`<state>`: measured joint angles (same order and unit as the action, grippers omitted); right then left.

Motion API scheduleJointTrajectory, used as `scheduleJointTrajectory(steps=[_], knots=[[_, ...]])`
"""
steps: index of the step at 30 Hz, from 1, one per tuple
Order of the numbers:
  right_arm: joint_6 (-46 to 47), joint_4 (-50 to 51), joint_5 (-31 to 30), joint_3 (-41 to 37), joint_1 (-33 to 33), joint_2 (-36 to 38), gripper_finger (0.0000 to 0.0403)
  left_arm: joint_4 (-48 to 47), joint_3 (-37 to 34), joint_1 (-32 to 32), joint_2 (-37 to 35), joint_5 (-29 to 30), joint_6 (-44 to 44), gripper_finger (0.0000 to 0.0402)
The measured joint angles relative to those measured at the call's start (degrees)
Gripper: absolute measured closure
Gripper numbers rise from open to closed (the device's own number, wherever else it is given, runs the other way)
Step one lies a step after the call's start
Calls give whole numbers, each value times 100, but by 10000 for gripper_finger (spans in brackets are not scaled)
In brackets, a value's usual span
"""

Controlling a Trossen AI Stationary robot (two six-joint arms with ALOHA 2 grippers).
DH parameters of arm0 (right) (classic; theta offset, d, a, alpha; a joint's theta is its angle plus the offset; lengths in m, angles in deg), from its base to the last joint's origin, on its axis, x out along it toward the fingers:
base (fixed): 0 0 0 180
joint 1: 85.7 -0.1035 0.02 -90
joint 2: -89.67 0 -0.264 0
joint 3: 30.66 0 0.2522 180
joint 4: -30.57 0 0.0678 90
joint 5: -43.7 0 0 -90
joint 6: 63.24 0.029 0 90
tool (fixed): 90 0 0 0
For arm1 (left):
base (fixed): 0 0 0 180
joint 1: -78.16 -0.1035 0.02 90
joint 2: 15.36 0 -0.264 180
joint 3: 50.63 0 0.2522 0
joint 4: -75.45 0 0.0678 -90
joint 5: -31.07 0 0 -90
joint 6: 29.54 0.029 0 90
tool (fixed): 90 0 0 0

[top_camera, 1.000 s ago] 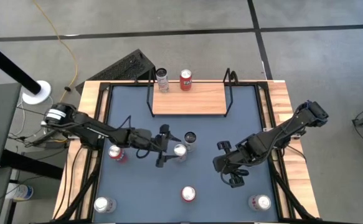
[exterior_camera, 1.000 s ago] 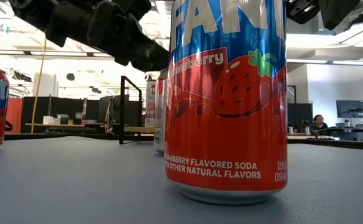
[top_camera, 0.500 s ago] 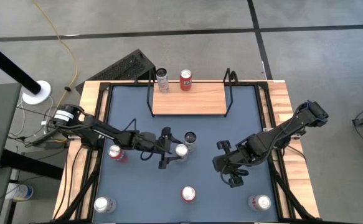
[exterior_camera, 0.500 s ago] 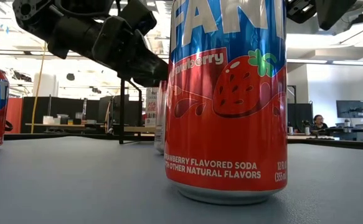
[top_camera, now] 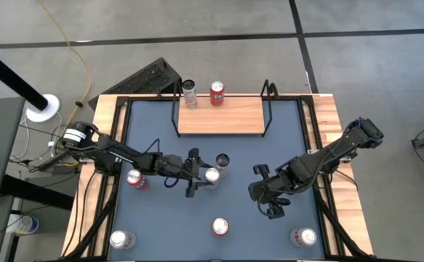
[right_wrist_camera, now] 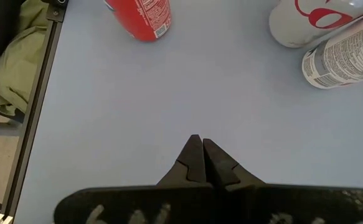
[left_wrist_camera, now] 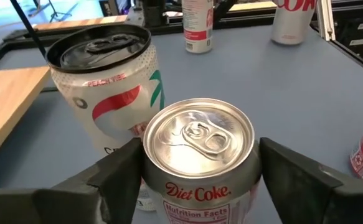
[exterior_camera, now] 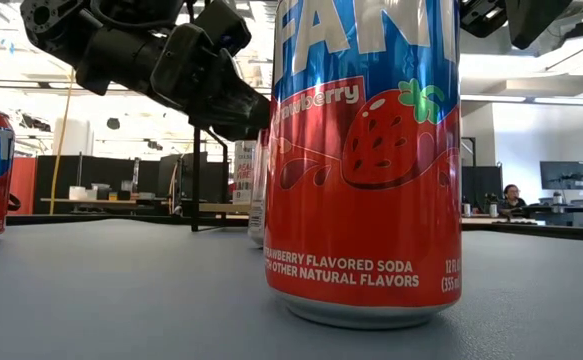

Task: Place canned beverage on shelf
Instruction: Put the top red-silver soda can on the shelf

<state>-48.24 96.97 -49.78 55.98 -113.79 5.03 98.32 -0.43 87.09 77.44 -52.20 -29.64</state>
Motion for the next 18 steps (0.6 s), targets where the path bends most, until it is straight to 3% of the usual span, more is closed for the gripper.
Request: scheduleJointTrajectory(steps=[7, 13, 18], knots=[[2, -2, -3, 0, 0, 0, 403, 9, -4, 7, -65, -28, -1, 157], [2, -3, -7, 0, 0, 0, 403, -24, -13, 41, -246, -613, -15, 157], [2, -8, -81, 0, -2, 0, 403, -111, -24, 142, -413, -690, -18, 157]])
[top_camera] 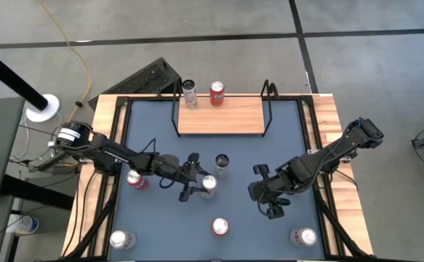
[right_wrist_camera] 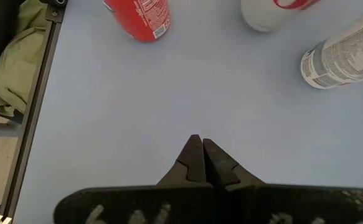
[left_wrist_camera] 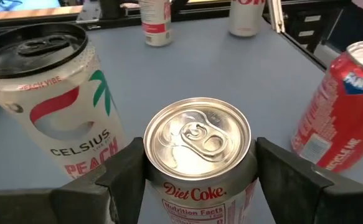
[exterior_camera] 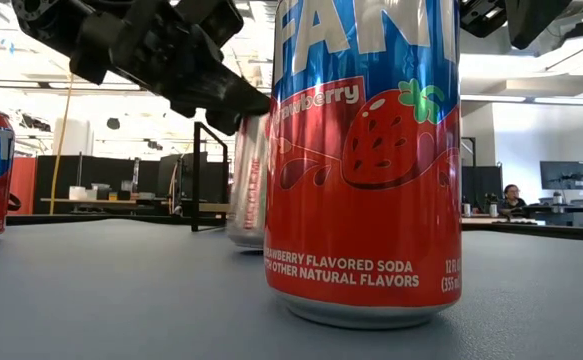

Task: Place canned beverage on shelf
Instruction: Put the top red-silver soda can on the shelf

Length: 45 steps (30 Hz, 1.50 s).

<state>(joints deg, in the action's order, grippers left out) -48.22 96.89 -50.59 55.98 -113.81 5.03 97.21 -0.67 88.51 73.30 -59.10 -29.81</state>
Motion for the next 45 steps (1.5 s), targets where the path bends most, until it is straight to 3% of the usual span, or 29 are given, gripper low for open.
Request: scheduleJointTrajectory(steps=[9, 18, 25, 30, 33, 45], knots=[[-769, -60, -368, -2, 2, 0, 403, 58, 0, 130, -500, -151, 253, 157], [-1322, -153, -507, -9, 188, 153, 403, 109, 2, -34, -1536, -56, 657, 157], [-1623, -117, -507, -4, 479, 507, 403, -460, 557, -676, -2009, 1128, 859, 157], [-1951, -207, -537, -4, 721, 897, 403, -1367, 1565, -1314, -1425, 1983, 812, 157], [-2086, -246, -540, -16, 872, 1090, 403, -1487, 1923, -1710, -933, 2103, 801, 157], [-2724, -1958, -462, -2029, 2000, 2852, 403, -76, 2751, -3126, 881, 498, 400, 157]])
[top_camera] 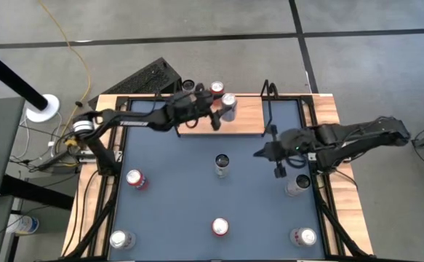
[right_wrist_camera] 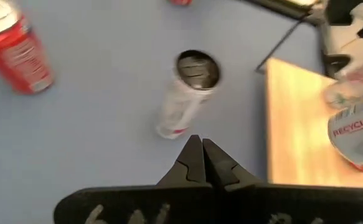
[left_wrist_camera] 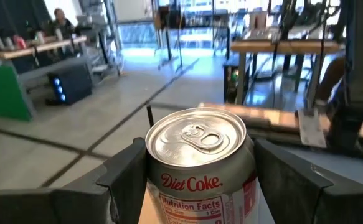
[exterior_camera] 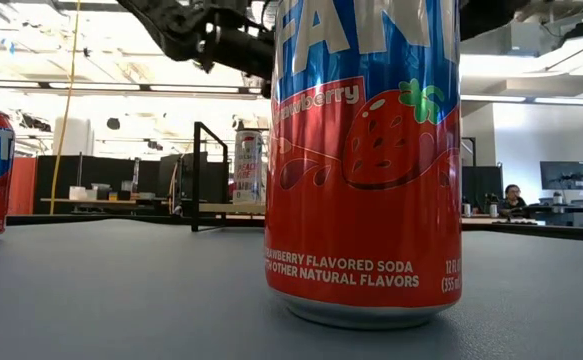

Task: Place canned beverage on shelf
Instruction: Put the top red-silver soda can on the shelf

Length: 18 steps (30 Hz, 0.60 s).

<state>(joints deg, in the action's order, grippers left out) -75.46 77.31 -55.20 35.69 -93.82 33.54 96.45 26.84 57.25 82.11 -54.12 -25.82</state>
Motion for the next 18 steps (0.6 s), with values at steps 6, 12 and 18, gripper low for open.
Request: scheduleJointTrajectory(steps=[6, 12, 18], knots=[[-215, -513, 29, -617, 669, 674, 403, -166, 451, -309, 862, -58, 6, 157], [-232, -566, 177, -699, 1149, 851, 403, -22, 811, -487, 1370, -562, -156, 157], [-233, -571, 353, -699, 1305, 849, 403, -160, 829, -503, 1407, -567, -142, 165]])
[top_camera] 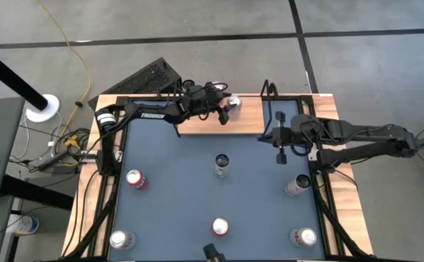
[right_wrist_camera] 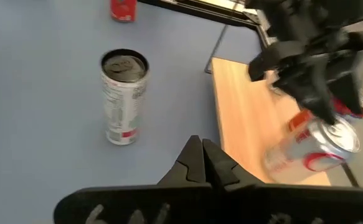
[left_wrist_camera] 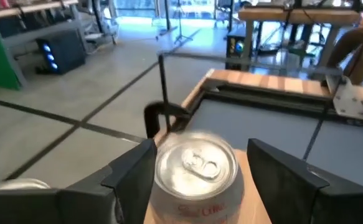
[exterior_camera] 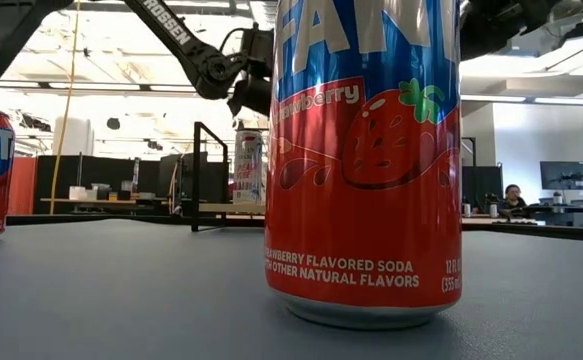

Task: Place canned beverage on shelf
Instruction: Put the top red-silver soda can on the shelf

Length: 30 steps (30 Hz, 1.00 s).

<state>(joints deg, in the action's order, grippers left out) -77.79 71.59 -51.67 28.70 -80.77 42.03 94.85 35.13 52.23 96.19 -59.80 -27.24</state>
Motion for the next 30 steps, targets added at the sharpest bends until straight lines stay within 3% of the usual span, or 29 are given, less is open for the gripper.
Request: scheduleJointTrajectory(steps=[11, 19, 25, 30], knots=[[101, 13, 101, 0, 4, -2, 403, -243, -15, 24, -80, -198, -127, 196], [313, -391, 97, 0, 16, -265, 403, -824, -17, 31, -849, -191, 4, 196], [259, -1569, -164, 100, 262, -831, 403, -2837, -17, 129, -1920, -217, 496, 196], [218, -1357, -147, 803, 1041, -1440, 383, -5079, -142, 383, -2714, -232, 743, 196]])
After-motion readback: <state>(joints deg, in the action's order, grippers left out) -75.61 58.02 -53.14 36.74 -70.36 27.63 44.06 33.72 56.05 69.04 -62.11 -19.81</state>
